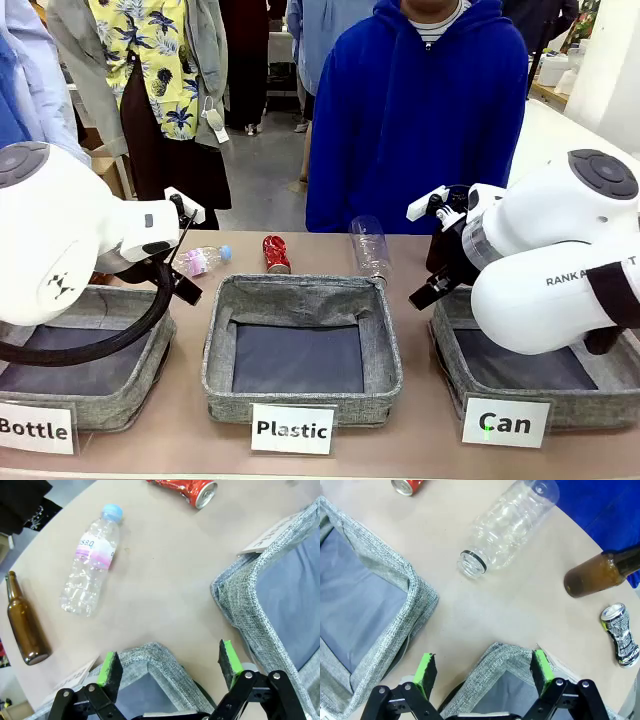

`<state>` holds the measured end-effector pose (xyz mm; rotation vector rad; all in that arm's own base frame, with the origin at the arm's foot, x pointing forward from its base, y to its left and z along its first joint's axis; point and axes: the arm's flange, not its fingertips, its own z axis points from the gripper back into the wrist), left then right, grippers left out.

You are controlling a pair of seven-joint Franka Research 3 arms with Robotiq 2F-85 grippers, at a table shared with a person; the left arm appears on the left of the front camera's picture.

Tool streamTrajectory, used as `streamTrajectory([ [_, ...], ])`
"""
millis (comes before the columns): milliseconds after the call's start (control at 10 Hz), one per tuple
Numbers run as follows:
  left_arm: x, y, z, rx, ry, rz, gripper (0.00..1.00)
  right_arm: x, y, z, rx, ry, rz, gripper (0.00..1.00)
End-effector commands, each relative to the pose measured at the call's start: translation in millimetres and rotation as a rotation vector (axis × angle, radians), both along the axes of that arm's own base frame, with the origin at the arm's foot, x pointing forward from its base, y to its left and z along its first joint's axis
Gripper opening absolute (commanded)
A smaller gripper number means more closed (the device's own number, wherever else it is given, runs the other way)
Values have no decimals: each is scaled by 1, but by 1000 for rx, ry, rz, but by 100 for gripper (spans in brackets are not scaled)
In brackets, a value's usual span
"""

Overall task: Sort the can waste into the basket.
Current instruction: Pick up the can waste from the table and place it in the right Fabric basket.

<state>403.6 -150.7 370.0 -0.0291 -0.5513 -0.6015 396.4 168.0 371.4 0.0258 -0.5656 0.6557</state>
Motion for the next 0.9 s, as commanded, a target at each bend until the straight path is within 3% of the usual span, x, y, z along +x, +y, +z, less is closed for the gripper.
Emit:
streamTrajectory([
  [0, 0, 0, 0, 0, 0, 0, 100, 0, 0, 0, 0, 0, 0, 100],
  [800, 0, 0, 0, 0, 0, 0, 100, 0, 0, 0, 0, 0, 0, 100],
])
